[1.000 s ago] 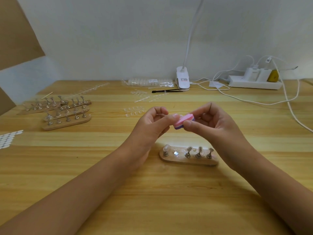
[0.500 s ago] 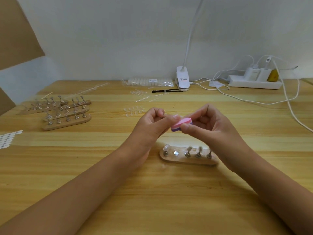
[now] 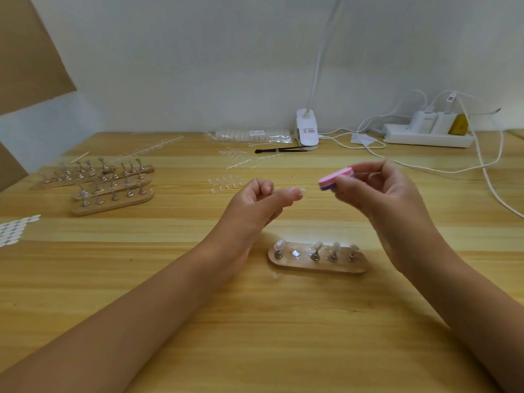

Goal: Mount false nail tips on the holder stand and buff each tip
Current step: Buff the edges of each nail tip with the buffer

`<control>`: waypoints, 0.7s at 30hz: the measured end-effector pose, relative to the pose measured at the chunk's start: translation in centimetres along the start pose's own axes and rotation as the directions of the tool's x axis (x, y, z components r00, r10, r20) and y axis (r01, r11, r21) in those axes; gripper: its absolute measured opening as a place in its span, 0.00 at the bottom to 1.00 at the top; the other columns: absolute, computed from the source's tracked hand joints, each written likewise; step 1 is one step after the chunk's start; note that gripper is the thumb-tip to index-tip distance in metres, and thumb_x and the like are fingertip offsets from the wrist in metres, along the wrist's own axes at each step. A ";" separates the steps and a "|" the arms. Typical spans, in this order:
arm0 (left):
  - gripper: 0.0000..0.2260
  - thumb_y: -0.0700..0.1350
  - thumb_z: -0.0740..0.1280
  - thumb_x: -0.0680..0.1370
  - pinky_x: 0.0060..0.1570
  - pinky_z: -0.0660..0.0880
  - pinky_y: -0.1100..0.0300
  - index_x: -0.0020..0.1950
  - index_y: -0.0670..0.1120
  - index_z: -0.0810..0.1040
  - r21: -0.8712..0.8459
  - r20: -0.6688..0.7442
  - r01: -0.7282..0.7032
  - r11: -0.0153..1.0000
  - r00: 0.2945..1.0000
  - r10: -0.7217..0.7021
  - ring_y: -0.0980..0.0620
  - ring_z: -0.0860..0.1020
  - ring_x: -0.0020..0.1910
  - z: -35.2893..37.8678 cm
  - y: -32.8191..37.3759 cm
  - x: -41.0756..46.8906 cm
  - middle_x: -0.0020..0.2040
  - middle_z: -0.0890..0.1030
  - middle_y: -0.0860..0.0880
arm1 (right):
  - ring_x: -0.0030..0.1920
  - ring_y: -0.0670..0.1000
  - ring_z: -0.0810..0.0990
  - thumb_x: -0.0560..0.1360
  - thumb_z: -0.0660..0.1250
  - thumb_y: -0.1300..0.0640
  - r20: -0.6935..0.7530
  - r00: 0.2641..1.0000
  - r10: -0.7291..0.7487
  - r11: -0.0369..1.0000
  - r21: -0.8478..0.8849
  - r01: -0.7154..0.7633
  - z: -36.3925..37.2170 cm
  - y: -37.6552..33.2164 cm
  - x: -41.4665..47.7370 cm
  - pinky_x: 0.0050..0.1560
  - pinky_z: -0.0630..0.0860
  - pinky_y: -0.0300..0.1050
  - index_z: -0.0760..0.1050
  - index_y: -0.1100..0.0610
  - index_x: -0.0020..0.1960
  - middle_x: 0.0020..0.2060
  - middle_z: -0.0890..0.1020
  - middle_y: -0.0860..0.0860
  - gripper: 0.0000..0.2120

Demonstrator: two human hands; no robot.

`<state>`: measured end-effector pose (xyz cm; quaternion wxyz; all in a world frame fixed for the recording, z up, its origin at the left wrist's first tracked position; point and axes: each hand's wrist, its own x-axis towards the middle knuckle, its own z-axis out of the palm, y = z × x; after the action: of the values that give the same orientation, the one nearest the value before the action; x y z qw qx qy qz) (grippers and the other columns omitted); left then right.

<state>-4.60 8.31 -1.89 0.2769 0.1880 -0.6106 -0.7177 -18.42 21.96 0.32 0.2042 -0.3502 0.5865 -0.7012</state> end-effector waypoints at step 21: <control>0.17 0.51 0.73 0.71 0.47 0.75 0.71 0.56 0.49 0.73 0.252 0.058 -0.115 0.961 0.993 0.104 0.60 0.82 0.47 1.2 0.4 -1.1 0.44 0.85 0.53 | 0.50 0.50 0.84 0.72 0.69 0.54 0.267 0.964 -0.006 0.993 -0.112 0.037 0.3 -0.4 -0.4 0.52 0.78 0.37 0.81 0.53 0.57 0.48 0.86 0.52 0.14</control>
<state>-4.41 9.82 -1.34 0.2762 0.1720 -0.7132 -0.6209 -17.95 22.11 0.59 0.2528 -0.4590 0.5895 -0.6147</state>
